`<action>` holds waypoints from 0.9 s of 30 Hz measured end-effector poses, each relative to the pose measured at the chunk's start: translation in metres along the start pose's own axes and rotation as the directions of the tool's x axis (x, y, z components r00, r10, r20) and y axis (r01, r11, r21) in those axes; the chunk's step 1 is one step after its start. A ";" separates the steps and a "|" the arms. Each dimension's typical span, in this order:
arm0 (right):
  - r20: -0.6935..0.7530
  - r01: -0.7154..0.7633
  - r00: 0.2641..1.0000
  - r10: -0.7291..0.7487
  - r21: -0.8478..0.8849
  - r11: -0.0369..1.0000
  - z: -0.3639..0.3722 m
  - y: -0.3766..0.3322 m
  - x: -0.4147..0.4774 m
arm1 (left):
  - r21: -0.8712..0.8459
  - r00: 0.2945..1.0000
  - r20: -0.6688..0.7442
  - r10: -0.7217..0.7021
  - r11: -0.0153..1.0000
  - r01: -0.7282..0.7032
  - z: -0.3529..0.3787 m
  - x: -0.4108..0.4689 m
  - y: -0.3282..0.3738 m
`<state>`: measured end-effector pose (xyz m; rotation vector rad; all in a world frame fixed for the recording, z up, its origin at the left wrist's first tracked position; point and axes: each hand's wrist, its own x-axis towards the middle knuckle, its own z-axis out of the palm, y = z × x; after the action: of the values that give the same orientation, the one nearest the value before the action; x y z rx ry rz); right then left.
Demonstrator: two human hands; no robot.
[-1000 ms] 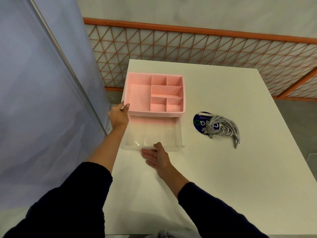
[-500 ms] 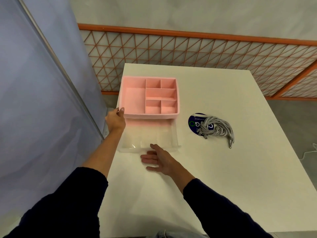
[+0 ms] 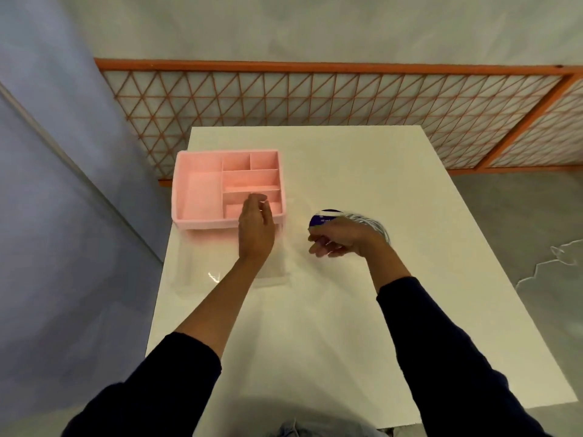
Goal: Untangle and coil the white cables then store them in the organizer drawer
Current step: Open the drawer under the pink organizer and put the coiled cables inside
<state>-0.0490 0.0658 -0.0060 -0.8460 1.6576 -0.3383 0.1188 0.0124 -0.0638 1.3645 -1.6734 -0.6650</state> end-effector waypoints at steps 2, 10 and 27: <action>-0.237 0.098 0.970 -0.061 0.150 0.984 -0.034 0.011 0.005 | -0.033 0.988 0.141 -0.065 0.997 0.071 0.026 -0.004 0.011; -0.565 -0.033 0.825 0.021 -0.011 0.999 -0.114 0.088 0.047 | 0.222 0.613 0.465 -0.639 0.754 0.618 0.125 -0.022 0.037; -0.448 -0.056 0.894 0.026 -0.053 0.997 -0.095 0.121 0.072 | 0.111 0.464 0.572 -0.677 0.624 0.774 0.188 -0.034 -0.029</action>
<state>-0.1835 0.0793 -0.1086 -0.8192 2.1220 -0.4788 -0.0272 0.0173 -0.1899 1.8850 -1.3069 -1.8481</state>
